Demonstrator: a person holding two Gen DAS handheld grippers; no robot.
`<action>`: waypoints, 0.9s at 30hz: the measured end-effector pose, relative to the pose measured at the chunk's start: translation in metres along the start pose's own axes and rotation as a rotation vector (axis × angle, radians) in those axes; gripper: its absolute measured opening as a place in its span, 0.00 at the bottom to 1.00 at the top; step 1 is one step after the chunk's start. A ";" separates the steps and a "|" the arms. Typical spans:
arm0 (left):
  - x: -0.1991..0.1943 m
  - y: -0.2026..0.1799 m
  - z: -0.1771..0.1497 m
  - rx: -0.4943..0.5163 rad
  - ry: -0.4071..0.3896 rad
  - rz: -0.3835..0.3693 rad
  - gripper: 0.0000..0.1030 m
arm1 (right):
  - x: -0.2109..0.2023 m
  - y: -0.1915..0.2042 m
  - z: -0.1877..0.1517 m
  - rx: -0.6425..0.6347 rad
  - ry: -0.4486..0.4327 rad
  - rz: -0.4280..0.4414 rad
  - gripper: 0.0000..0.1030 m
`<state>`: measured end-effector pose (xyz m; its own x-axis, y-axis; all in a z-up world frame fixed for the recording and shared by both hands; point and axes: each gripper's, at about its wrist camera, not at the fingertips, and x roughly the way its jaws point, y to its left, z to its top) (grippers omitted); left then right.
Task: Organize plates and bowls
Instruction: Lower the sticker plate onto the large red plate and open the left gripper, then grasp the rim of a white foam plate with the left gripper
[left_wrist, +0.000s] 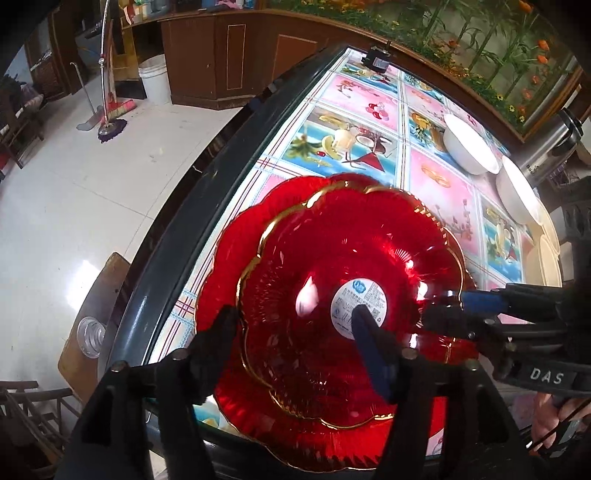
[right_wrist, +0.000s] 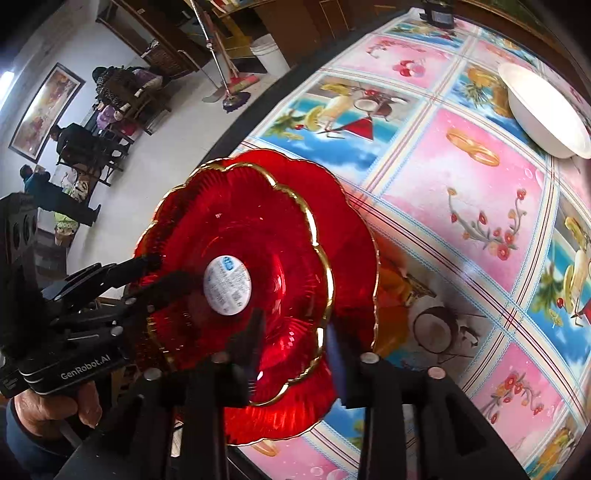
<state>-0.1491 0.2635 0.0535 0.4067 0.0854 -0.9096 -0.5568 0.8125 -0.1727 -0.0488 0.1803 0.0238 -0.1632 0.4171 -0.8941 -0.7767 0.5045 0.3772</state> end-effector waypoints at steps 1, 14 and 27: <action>-0.002 0.000 0.000 -0.001 -0.005 0.006 0.70 | -0.002 0.000 0.000 -0.002 -0.005 0.003 0.40; -0.020 -0.005 0.006 0.008 -0.044 0.018 0.72 | -0.055 -0.017 -0.009 0.070 -0.131 0.067 0.52; -0.047 -0.055 0.009 0.154 -0.097 0.018 0.72 | -0.111 -0.108 0.013 0.215 -0.248 -0.055 0.52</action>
<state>-0.1308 0.2206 0.1090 0.4701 0.1502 -0.8697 -0.4502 0.8884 -0.0899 0.0607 0.0896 0.0852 0.0494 0.5426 -0.8385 -0.6294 0.6688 0.3957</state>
